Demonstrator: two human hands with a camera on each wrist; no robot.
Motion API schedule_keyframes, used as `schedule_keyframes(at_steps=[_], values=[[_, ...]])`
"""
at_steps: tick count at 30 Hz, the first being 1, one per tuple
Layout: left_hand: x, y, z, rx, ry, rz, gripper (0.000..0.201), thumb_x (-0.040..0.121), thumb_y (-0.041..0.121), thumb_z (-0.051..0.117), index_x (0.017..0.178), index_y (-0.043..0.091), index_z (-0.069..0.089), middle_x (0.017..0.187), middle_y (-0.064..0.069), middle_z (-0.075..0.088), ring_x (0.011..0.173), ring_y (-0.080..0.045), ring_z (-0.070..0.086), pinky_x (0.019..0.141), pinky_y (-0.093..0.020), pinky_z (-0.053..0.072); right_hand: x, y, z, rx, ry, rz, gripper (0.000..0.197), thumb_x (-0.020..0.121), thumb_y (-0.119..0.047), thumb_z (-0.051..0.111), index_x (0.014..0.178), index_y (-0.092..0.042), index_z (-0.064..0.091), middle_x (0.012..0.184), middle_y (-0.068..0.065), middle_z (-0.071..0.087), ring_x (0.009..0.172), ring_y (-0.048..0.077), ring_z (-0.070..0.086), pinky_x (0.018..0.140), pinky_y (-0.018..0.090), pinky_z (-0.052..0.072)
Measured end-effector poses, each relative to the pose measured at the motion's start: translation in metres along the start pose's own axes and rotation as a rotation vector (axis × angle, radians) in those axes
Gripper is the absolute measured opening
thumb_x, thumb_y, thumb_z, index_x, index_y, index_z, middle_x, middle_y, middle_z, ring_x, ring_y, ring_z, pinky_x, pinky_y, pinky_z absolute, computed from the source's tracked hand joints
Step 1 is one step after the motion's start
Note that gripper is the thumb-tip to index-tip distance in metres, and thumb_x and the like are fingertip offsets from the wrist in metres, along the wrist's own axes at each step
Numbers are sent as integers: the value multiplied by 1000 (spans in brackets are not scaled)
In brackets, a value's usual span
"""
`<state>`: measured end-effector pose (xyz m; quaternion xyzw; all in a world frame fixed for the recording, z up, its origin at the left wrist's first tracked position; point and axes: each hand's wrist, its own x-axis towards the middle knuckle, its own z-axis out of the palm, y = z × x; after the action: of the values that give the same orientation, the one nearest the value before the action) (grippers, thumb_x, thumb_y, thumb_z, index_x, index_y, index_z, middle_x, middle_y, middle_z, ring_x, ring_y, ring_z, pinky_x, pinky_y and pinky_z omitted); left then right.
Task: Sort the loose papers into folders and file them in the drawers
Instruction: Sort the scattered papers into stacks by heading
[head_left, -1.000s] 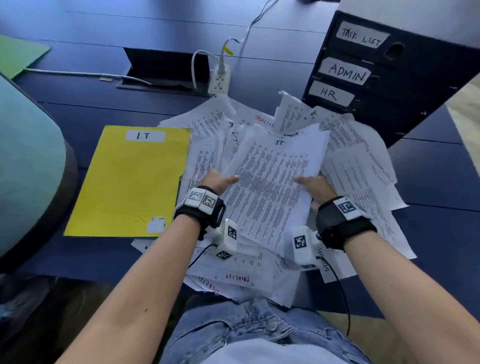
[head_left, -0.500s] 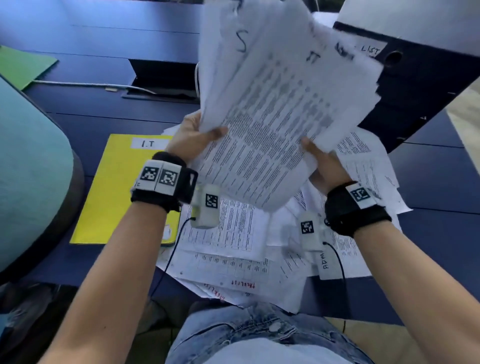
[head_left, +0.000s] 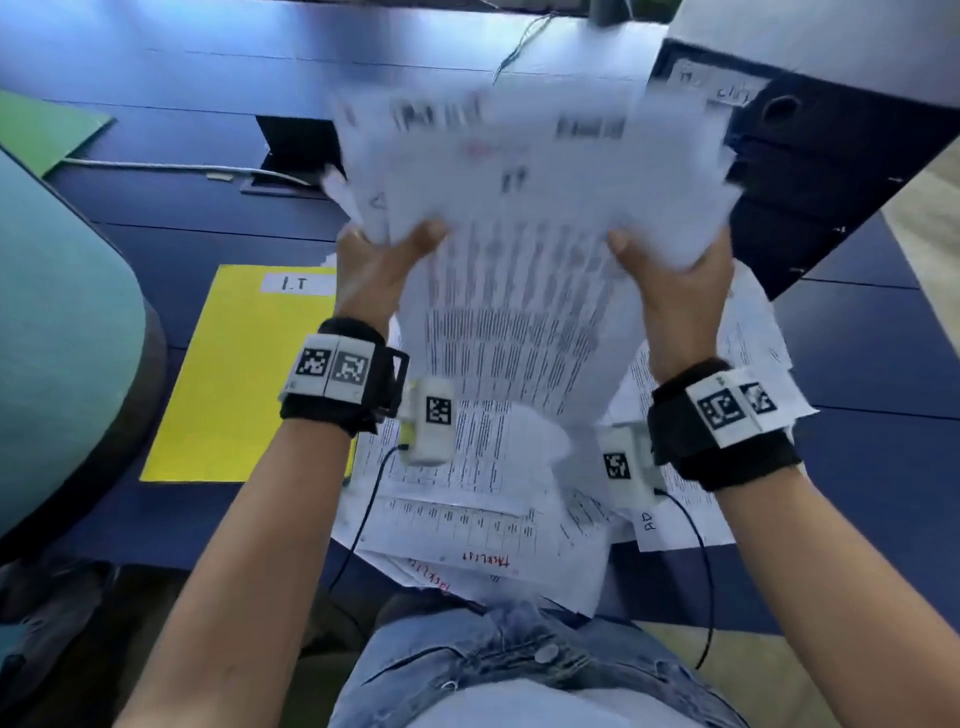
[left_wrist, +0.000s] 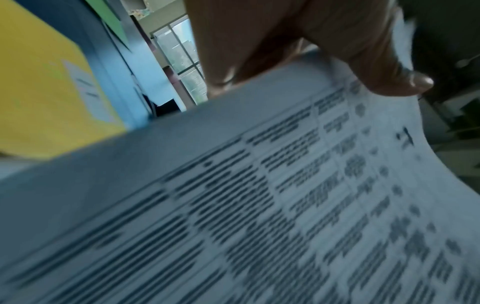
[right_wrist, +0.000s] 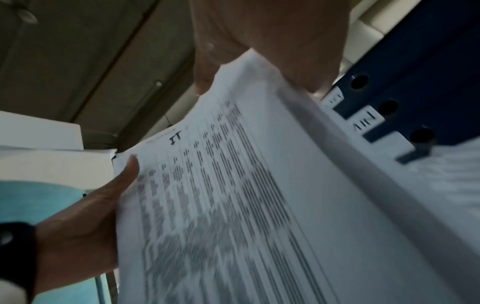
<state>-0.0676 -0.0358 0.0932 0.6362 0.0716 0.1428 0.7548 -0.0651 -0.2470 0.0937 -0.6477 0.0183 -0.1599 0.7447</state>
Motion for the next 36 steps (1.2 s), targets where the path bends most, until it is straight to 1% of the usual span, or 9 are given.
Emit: schedule_keyframes(at_steps=[5, 8, 12, 14, 17, 20, 27, 33, 36], values=[[-19, -40, -2, 152, -47, -146, 34, 68, 10, 79, 99, 10, 65, 78, 15, 70, 73, 5, 66, 66, -10, 49, -26, 43, -4, -219, -66, 140, 19, 79, -8, 71, 88, -11, 54, 79, 3, 58, 65, 2, 59, 60, 22, 48], [-13, -50, -3, 237, -13, -204, 27, 75, 6, 73, 101, 6, 64, 80, 8, 66, 64, 4, 64, 62, -12, 49, -22, 50, -5, -315, -64, 139, 21, 87, -14, 64, 73, -17, 49, 65, -5, 48, 50, -7, 48, 49, 13, 39], [5, -51, -10, 338, 3, -274, 30, 78, 8, 72, 104, -3, 61, 84, -5, 63, 75, -19, 60, 69, -24, 48, -11, 63, -17, -482, -38, 244, 23, 98, -36, 43, 85, -17, 48, 80, -2, 51, 70, 10, 46, 64, 21, 37], [9, -55, -15, 385, -22, -324, 35, 80, 7, 69, 110, -7, 58, 93, -10, 60, 84, -20, 58, 76, -26, 46, -8, 82, -31, -787, -76, 384, 29, 97, -33, 43, 111, -8, 50, 109, 7, 57, 95, 21, 50, 83, 30, 38], [12, -71, -27, 496, -4, -416, 34, 82, 7, 67, 112, -7, 57, 96, -12, 59, 88, -20, 56, 79, -27, 45, -17, 104, -49, -1180, -298, 635, 75, 81, -29, 65, 139, -4, 25, 144, 19, 30, 131, 37, 30, 106, 49, 30], [13, -95, -41, 615, 2, -519, 42, 77, 13, 73, 110, -8, 57, 110, -21, 63, 100, -32, 62, 91, -43, 50, -34, 112, -54, -1277, -416, 697, 100, 74, -29, 74, 145, -6, 7, 151, 20, 9, 138, 41, 10, 110, 55, 21], [8, -121, -49, 781, -20, -595, 36, 86, 6, 59, 119, -7, 54, 118, -25, 59, 109, -37, 57, 90, -41, 48, -29, 110, -65, -1366, -275, 455, 40, 86, 2, 52, 125, 6, 45, 128, 26, 45, 117, 41, 46, 91, 42, 42], [10, -123, -57, 706, -58, -635, 36, 88, 4, 57, 121, -10, 49, 100, -16, 53, 96, -29, 55, 80, -31, 43, -18, 73, -27, -1138, -274, -162, 33, 86, 10, 46, 110, -2, 65, 82, 20, 67, 74, 28, 61, 80, 40, 51], [13, -124, -61, 601, -41, -617, 39, 89, 9, 59, 121, -12, 51, 99, -17, 57, 85, -26, 56, 75, -31, 44, -28, 75, 4, -982, -397, -430, 19, 80, 6, 57, 86, -5, 71, 75, 8, 71, 71, 20, 64, 88, 29, 35]])
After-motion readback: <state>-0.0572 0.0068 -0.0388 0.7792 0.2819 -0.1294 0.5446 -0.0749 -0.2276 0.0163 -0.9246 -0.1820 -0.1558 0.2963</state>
